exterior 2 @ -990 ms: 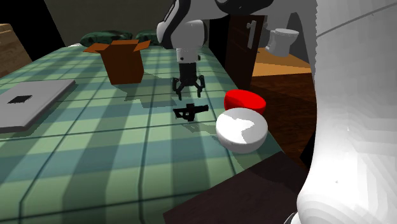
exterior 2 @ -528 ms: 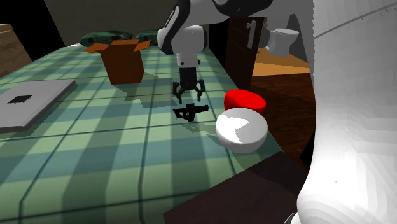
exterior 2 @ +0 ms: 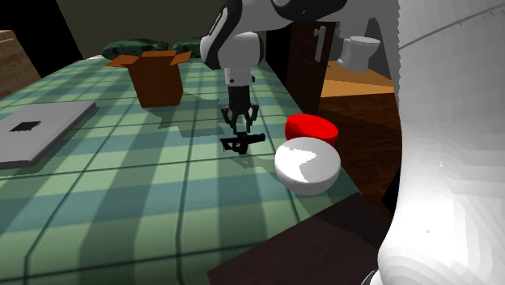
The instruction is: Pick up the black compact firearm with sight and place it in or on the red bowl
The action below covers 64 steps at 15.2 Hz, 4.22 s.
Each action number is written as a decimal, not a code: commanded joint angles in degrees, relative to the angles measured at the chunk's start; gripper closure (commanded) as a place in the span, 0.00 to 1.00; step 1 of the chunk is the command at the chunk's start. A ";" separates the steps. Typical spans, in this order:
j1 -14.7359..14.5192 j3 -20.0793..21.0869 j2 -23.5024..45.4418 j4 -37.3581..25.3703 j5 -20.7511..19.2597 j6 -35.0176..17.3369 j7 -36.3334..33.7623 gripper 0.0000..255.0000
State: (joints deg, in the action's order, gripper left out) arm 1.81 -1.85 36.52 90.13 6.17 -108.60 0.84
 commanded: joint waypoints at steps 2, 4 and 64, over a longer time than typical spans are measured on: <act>0.00 0.00 0.01 0.01 0.00 0.00 0.00 1.00; -0.01 0.00 0.01 0.02 0.00 -0.01 -0.01 1.00; 12.74 -6.50 -12.95 -19.41 -4.11 33.03 16.20 1.00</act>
State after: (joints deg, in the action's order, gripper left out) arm 13.77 -8.00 22.87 72.12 2.19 -76.28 15.90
